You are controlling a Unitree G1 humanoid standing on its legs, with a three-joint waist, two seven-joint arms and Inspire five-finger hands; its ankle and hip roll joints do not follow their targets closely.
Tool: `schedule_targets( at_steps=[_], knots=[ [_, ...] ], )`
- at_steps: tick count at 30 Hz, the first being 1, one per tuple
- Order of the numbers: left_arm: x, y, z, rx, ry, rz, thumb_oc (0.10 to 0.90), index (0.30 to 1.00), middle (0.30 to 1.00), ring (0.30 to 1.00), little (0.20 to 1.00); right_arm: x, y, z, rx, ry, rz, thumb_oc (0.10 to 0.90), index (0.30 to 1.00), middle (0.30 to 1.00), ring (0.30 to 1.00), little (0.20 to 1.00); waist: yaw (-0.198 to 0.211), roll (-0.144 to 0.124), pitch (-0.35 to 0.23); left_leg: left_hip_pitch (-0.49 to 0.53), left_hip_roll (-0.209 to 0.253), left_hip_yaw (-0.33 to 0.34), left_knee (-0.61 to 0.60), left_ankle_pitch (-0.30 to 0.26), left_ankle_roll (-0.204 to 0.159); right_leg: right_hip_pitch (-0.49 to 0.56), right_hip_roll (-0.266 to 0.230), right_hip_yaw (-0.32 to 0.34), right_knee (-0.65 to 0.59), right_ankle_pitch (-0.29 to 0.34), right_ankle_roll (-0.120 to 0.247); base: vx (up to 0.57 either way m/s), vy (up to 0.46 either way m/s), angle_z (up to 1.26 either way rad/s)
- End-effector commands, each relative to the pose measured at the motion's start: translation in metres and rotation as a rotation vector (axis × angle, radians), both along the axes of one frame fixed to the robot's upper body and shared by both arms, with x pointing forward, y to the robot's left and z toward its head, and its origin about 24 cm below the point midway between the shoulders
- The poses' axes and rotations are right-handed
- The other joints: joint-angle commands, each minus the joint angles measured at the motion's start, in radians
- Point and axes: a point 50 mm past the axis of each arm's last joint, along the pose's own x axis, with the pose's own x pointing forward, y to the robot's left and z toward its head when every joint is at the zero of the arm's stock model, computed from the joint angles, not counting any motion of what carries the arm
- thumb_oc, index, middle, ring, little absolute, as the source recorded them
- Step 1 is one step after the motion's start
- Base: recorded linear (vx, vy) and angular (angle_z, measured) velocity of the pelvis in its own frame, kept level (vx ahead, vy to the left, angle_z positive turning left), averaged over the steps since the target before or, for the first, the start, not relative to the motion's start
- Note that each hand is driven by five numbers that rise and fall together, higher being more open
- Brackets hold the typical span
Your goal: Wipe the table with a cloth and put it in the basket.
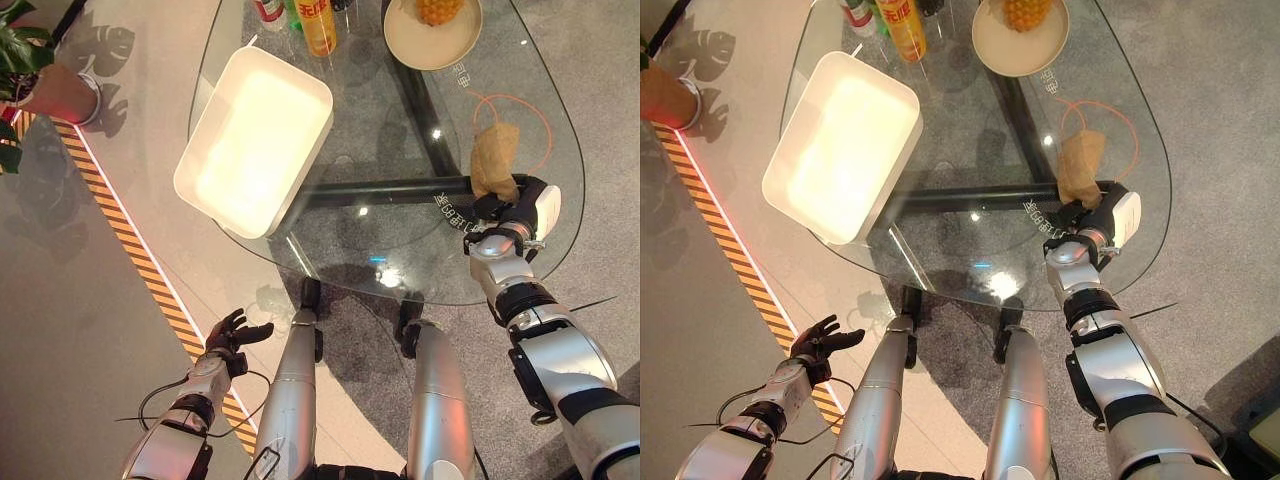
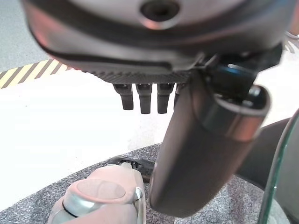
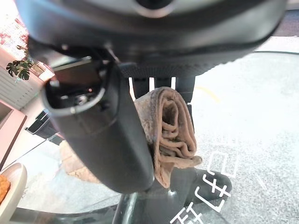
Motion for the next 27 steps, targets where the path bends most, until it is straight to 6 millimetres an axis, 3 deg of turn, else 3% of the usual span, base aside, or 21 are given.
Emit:
schedule_targets(
  at_steps=[1, 19, 27],
  knots=[
    [-0.005, 0.015, 0.0, 0.046, 0.02, 0.048, 0.8, 0.9, 0.9, 0.9, 0.9, 0.01, 0.006, 0.048, -0.161, -0.12, 0.088, 0.1, 0.3, 0.3, 0.3, 0.2, -0.006, 0.019, -0.022, -0.014, -0.074, 0.105, 0.113, -0.095, 0.119, 0.038, 0.035, -0.011, -0.116, 0.083, -0.014, 0.0, 0.0, 0.0],
    [0.0, 0.006, 0.002, 0.038, -0.001, 0.022, 0.8, 0.9, 0.9, 0.9, 0.9, 0.019, 0.083, 0.066, -0.458, -0.081, 0.457, 0.1, 0.3, 0.3, 0.3, 0.2, 0.001, 0.017, -0.022, -0.017, -0.077, 0.111, 0.095, -0.076, 0.114, 0.038, 0.032, -0.021, -0.137, 0.091, -0.02, 0.0, 0.0, 0.0],
    [0.001, 0.0, 0.001, 0.037, -0.006, 0.014, 0.8, 0.9, 0.9, 0.9, 0.9, 0.019, 0.104, 0.065, -0.521, -0.062, 0.58, 0.1, 0.3, 0.3, 0.3, 0.2, 0.005, 0.02, -0.022, -0.019, -0.077, 0.116, 0.092, -0.072, 0.113, 0.037, 0.027, -0.026, -0.141, 0.092, -0.021, 0.0, 0.0, 0.0]
  ],
)
